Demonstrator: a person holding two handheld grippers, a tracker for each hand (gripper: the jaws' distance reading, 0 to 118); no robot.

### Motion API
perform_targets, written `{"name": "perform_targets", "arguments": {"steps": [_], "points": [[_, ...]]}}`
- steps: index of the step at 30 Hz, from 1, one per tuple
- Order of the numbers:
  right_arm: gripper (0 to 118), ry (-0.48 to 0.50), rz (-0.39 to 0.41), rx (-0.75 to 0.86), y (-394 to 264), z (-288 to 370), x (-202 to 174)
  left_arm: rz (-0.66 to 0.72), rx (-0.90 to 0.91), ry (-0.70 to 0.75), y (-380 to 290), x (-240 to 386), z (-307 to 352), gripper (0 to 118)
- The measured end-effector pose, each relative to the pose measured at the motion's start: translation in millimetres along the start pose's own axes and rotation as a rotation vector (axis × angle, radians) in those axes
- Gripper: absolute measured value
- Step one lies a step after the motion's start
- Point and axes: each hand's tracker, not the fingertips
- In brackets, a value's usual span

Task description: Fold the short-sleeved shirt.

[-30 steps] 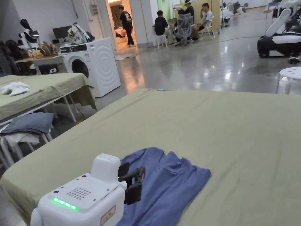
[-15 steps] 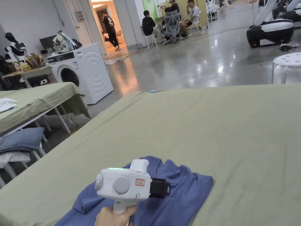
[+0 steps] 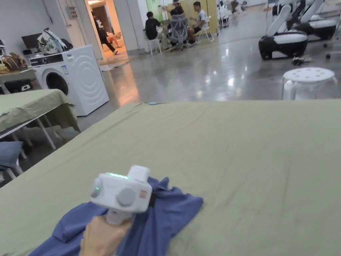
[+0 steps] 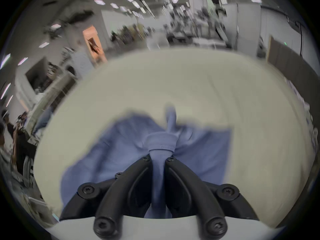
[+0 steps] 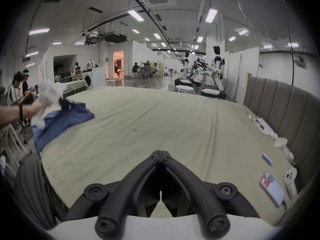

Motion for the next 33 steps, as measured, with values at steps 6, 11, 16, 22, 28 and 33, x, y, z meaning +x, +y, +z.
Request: {"name": "perform_targets", "arguments": {"steps": [6, 11, 16, 22, 28, 33], "points": [[0, 0.003, -0.113, 0.113, -0.4, 24.1, 15.7, 0.058, 0.278, 0.038, 110.7, -36.4, 114.4, 7], [0, -0.018, -0.194, 0.141, 4.1, 42.3, 28.6, -0.101, 0.432, 0.007, 179.6, 32.2, 172.5, 7], [0, -0.084, -0.205, 0.171, 3.3, 74.0, 43.0, -0.215, 0.484, -0.138, 193.9, 146.4, 181.7, 7], [0, -0.184, -0.251, 0.139, -11.3, 96.4, 66.8, -0.199, 0.319, -0.557, 96.2, 305.2, 134.3, 7], [0, -0.252, -0.261, 0.067, -34.4, 107.5, 99.9, -0.187, 0.033, -0.903, -59.0, 426.8, 105.9, 7], [0, -0.276, -0.237, 0.011, -45.8, 95.3, 108.8, -0.253, -0.093, -1.084, -136.6, 465.6, 138.0, 7]]}}
